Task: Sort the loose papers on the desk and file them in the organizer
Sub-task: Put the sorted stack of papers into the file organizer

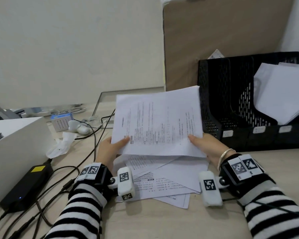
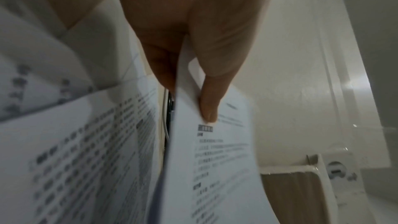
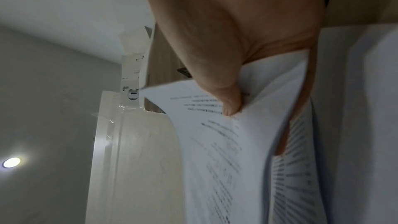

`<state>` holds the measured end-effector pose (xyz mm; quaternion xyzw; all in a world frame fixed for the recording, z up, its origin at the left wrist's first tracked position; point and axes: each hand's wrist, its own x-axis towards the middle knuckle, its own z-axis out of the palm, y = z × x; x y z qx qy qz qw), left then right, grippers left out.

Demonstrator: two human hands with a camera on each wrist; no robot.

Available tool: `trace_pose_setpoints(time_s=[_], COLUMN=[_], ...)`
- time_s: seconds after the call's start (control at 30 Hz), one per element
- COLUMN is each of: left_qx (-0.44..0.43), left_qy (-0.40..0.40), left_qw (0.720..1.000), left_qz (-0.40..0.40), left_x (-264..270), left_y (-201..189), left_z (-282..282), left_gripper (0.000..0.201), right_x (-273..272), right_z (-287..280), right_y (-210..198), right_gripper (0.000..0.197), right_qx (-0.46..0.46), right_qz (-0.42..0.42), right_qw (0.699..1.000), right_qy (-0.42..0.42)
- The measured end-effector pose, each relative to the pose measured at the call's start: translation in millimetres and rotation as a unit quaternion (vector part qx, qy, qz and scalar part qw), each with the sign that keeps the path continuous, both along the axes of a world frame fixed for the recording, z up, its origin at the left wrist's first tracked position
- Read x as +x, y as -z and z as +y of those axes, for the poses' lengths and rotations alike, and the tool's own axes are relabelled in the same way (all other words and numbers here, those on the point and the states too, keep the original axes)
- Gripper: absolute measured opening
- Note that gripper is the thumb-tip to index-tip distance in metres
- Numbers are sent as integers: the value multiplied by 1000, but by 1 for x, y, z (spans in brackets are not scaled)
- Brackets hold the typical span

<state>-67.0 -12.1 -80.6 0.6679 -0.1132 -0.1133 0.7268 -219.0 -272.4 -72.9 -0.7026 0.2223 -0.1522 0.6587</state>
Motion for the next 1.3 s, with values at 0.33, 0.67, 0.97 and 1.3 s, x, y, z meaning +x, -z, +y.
trace_pose_setpoints(time_s=[0.33,0.67,0.97,1.3], left_qx=[-153,-77,127,274], left_qy=[85,212,137,110], left_qw=[984,974,963,914], left_qz=[38,33,-192,-280], left_x=[-28,-128,-165,-147], left_y=[-116,-174,-226,-253], left_z=[-54,-192,-263,-297], left_gripper=[15,27,21,25], right_x=[-38,-126,-145,-106], right_z=[-28,-86,-116,-93], right_y=[-68,-101,-113,-135], right_gripper=[18,18,55,34], right_qx=[102,157,-267,-483], right_qz=[-57,-113,13,45], right_qw=[992,981,958,872], right_qy=[46,23,103,65])
